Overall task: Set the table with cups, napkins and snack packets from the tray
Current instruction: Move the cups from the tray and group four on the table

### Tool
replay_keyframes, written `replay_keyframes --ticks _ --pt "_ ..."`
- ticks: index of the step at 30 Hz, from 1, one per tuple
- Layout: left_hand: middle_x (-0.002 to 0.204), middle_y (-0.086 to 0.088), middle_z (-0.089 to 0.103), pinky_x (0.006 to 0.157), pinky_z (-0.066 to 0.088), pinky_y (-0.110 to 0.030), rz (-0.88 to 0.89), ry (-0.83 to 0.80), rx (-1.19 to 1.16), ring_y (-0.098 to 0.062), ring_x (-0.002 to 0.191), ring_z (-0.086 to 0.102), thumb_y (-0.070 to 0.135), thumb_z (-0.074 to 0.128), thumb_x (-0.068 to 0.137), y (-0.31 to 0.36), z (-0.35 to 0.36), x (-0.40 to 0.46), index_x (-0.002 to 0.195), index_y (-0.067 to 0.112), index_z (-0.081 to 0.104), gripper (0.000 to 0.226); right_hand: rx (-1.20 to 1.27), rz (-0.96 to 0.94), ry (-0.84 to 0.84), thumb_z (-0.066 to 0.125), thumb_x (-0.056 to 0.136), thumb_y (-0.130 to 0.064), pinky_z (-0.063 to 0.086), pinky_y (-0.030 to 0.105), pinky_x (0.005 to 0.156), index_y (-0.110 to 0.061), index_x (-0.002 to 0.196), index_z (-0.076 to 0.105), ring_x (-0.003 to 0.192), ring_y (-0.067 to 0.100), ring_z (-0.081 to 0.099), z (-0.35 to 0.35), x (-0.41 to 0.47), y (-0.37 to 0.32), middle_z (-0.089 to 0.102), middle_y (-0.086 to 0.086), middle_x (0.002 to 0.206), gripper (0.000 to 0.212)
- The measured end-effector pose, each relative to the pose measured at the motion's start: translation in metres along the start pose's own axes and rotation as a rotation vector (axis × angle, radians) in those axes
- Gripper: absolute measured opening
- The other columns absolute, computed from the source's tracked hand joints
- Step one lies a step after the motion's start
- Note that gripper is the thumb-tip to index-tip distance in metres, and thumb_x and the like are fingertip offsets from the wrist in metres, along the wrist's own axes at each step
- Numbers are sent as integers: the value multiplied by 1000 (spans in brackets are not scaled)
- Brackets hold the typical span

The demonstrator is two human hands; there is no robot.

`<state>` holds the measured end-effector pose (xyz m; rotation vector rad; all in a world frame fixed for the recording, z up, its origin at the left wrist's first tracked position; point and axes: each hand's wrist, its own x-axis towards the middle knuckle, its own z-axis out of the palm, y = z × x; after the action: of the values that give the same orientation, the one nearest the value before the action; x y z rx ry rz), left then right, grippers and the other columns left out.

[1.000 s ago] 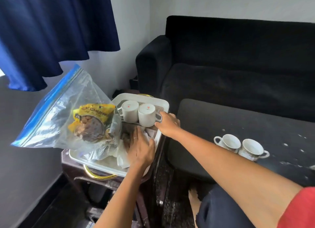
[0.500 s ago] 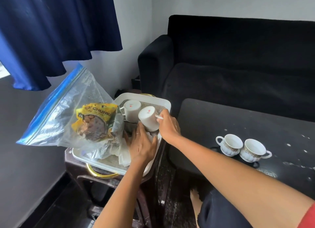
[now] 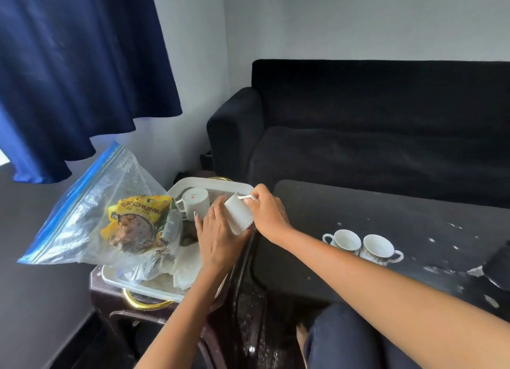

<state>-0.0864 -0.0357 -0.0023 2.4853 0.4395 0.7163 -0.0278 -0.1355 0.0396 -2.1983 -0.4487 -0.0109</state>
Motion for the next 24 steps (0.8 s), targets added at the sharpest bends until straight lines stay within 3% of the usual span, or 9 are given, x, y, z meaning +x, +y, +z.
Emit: replay_keyframes --ticks 4,7,9,10,12,14,16,20,24 --pt "107 1 66 118 -2 -43 -27 -56 -48 -19 111 60 70 62 70 24 -5 -7 119 14 47 77 56 43 27 50 94 -35 38 28 59 -21 85 49 83 18 55 -26 -6 4 59 -2 90 17" --pt "106 3 66 118 -4 -44 -106 -83 -241 -18 110 59 66 67 70 43 -3 -12 116 17 48 69 115 33 29 51 94 -35 41 22 59 -22 88 54 84 12 58 -48 -10 7 62 -5 92 15" --pt "117 -2 63 120 8 -49 -222 -102 -365 -22 118 53 62 71 70 55 0 -13 120 17 50 71 194 37 42 47 94 -34 42 18 60 -21 90 56 87 12 60 -60 -12 9 65 -4 95 16" --pt "119 -3 62 116 21 -50 -294 -116 -442 -25 119 52 63 72 68 61 0 -14 121 16 51 74 231 48 55 46 93 -34 42 19 61 -21 91 57 88 12 60 -65 -14 11 66 -4 97 17" --pt "115 -6 64 95 44 -40 -433 -139 -617 -25 109 56 62 73 68 70 0 -14 120 14 55 73 288 75 64 44 92 -34 42 20 63 -24 94 58 91 10 59 -72 -20 17 64 -6 97 17" --pt "110 -6 67 81 41 -30 -531 -185 -776 -21 103 59 58 70 74 73 0 -14 119 12 58 66 344 104 30 47 91 -38 42 21 68 -28 97 57 93 7 57 -76 -28 27 62 -10 98 15" --pt "111 -7 68 83 36 -28 -617 -227 -911 -20 108 58 60 66 76 74 1 -14 123 13 58 67 414 132 -28 55 87 -41 43 21 76 -28 103 59 99 8 58 -76 -37 36 62 -11 103 21" --pt "111 -6 67 97 42 -33 -747 -242 -997 -21 107 60 60 59 82 75 6 -16 127 10 57 67 425 143 -117 68 70 -43 46 26 91 -29 120 53 109 8 55 -69 -54 45 53 -10 123 54" --pt "117 -11 67 93 49 -31 -764 -283 -1101 -21 106 64 54 55 89 80 12 -20 129 7 56 62 333 93 -80 75 71 -31 44 25 91 -31 127 42 113 7 48 -57 -67 47 41 -11 128 65"
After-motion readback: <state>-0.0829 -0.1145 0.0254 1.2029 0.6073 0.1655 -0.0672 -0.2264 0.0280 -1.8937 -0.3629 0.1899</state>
